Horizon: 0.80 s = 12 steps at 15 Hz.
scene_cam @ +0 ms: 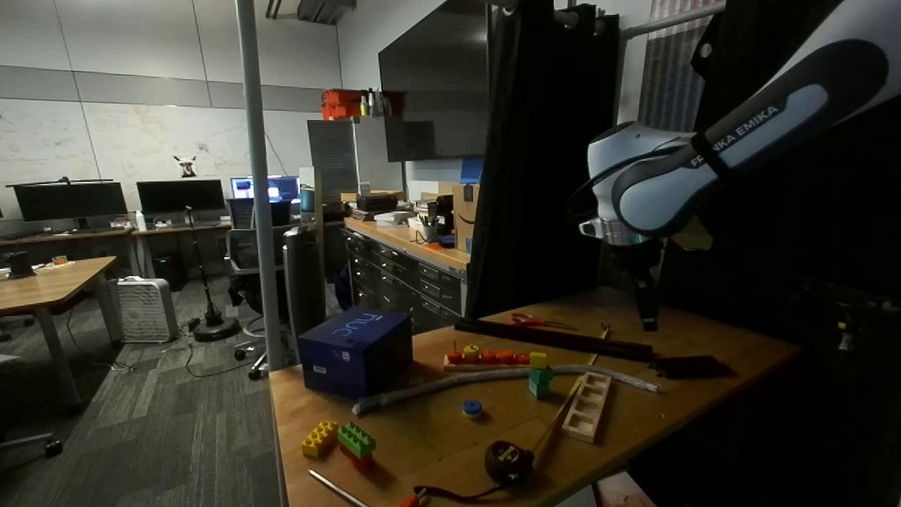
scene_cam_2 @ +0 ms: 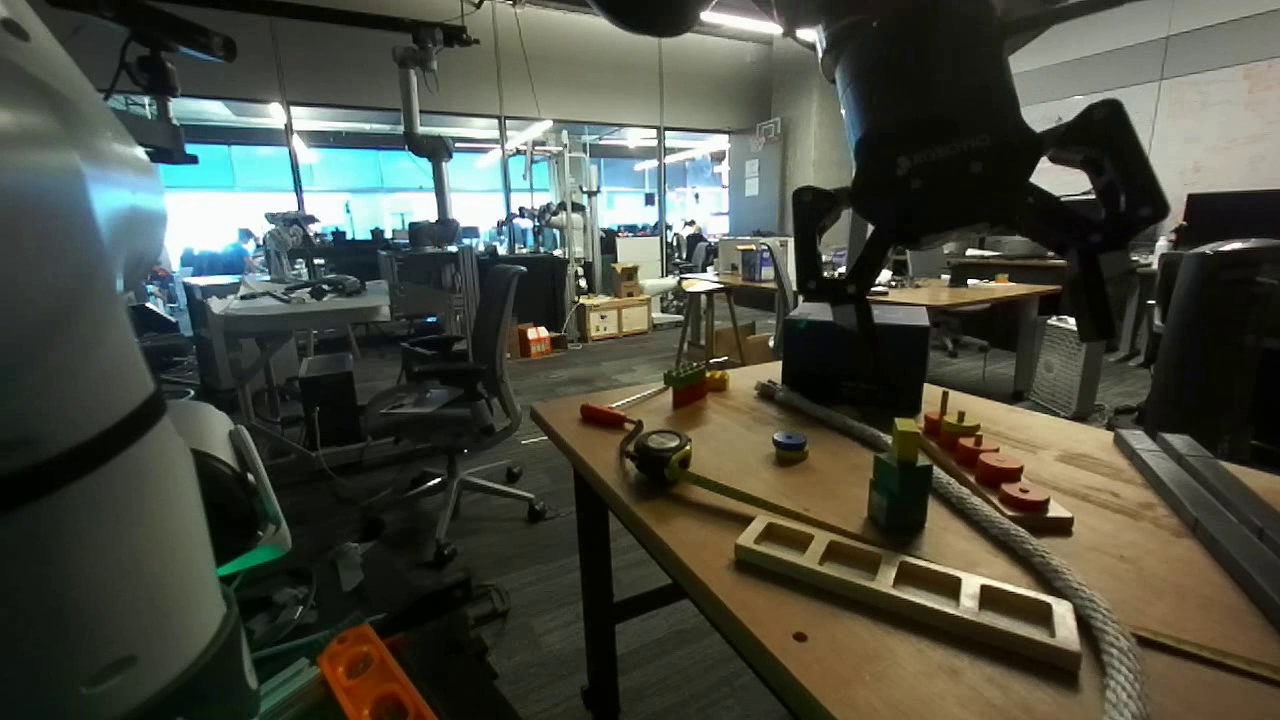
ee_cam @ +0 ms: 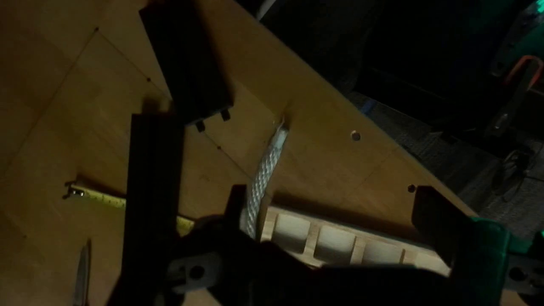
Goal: Pick the yellow ring and put it on the table
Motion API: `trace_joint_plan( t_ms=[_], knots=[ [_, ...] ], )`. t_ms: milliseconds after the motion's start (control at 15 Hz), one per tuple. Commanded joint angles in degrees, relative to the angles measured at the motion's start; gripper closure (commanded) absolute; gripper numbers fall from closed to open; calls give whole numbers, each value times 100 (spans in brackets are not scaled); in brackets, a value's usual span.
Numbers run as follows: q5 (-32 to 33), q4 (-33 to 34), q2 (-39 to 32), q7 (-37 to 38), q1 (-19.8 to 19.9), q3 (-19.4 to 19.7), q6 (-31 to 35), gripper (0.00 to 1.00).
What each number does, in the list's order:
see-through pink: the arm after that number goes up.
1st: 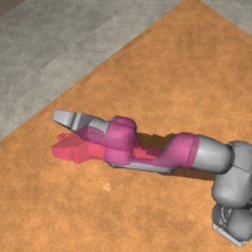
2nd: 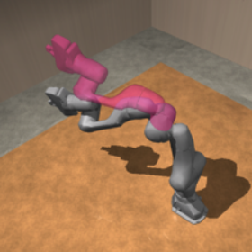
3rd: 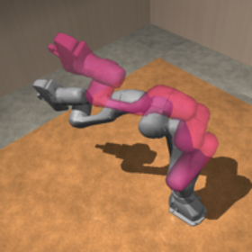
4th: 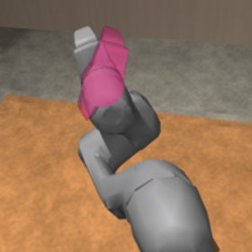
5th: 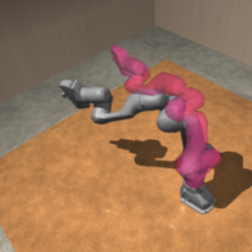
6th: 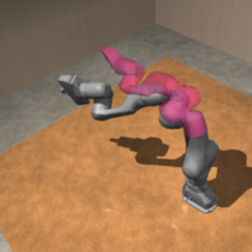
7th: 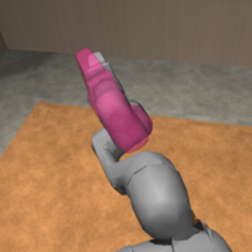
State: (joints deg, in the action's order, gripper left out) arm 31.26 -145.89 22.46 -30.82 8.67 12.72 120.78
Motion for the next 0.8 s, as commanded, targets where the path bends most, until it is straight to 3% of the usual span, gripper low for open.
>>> trace_joint_plan(
  t_ms=[0,467,733],
  knots=[
    [173,501,-672,-233,-196,-147,421,0],
    [61,1562,-1935,-690,-308,-354,1219,0],
    [-466,2146,-2647,-1163,-218,-361,1911,0]
  ],
)
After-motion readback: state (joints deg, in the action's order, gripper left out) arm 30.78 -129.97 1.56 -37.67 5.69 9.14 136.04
